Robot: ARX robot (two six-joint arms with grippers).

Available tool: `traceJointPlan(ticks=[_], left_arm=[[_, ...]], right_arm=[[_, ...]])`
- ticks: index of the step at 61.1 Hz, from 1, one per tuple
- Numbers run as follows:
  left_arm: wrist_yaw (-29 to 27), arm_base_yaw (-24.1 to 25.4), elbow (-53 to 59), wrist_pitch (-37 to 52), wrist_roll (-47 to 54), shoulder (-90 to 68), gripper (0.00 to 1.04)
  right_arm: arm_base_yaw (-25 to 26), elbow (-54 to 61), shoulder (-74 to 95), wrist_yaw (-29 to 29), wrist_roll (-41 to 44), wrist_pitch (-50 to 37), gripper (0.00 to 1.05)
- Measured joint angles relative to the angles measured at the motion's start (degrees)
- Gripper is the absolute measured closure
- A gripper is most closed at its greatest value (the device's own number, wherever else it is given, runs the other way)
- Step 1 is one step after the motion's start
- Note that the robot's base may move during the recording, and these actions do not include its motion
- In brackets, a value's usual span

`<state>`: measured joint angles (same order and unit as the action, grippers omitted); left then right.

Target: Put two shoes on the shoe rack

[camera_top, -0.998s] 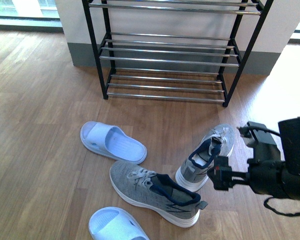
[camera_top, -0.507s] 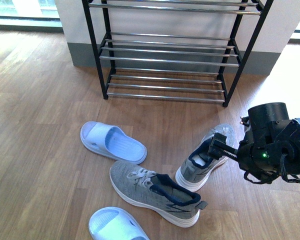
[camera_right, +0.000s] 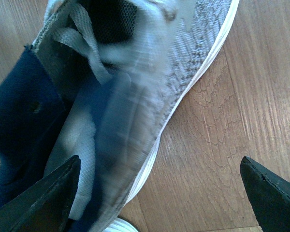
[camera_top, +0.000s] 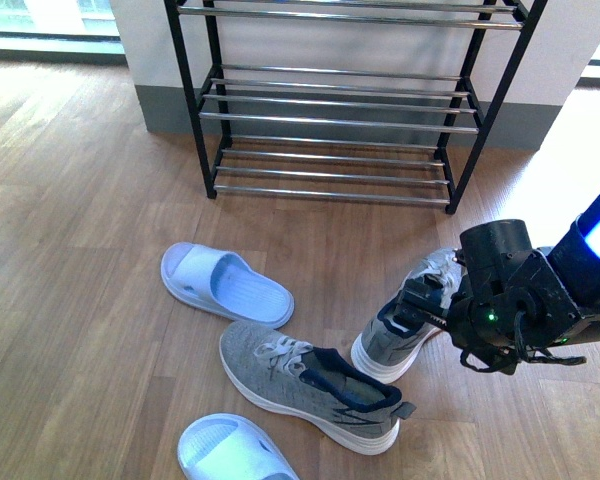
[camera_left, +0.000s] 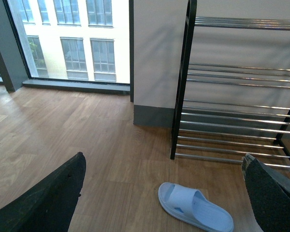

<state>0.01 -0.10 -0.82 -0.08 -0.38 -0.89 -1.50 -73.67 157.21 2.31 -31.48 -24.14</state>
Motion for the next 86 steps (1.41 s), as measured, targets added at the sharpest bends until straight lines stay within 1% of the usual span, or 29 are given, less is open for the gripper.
traceJointPlan(ticks=[8,22,42,56,60,68,70,72,73,75,86], left_arm=[[0.0,0.0,0.0,0.0,0.0,0.0,0.09],[0.0,0.0,0.0,0.0,0.0,0.0,0.09],[0.0,0.0,0.0,0.0,0.0,0.0,0.09],[0.0,0.0,0.0,0.0,0.0,0.0,0.09],[0.0,0.0,0.0,0.0,0.0,0.0,0.09],[0.0,0.0,0.0,0.0,0.0,0.0,0.09],[0.0,0.0,0.0,0.0,0.0,0.0,0.09],[0.0,0.0,0.0,0.0,0.0,0.0,0.09],[0.0,0.0,0.0,0.0,0.0,0.0,0.09],[0.0,0.0,0.0,0.0,0.0,0.0,0.09],[0.0,0.0,0.0,0.0,0.0,0.0,0.09]], right_arm=[[-0.63,0.09,-0.2,-0.59,-1.07,-0.22,0.09],[-2.34,0.17,-0.92,-0.46,1.29,0.13,0.09],[-0.68,-6.88,5.25,1.16,-0.02,1.29,0.1],[-0.59,-7.17,5.46,0.74,0.13,0.52,0.46],[-0.59,-6.91,5.46,0.15,0.28,0.11,0.63],[-0.59,-5.92,5.07,-0.2,0.28,-0.48,0.84],[-0.59,-5.75,4.98,-0.17,0.33,-0.52,0.87],[-0.57,-5.42,4.72,-0.17,0.33,-0.57,0.94],[-0.57,-5.33,4.66,-0.15,0.37,-0.59,0.96],[-0.46,-4.76,4.37,-0.17,0.66,-0.85,1.04],[0.15,-0.37,1.29,-1.51,2.34,-3.69,1.03]])
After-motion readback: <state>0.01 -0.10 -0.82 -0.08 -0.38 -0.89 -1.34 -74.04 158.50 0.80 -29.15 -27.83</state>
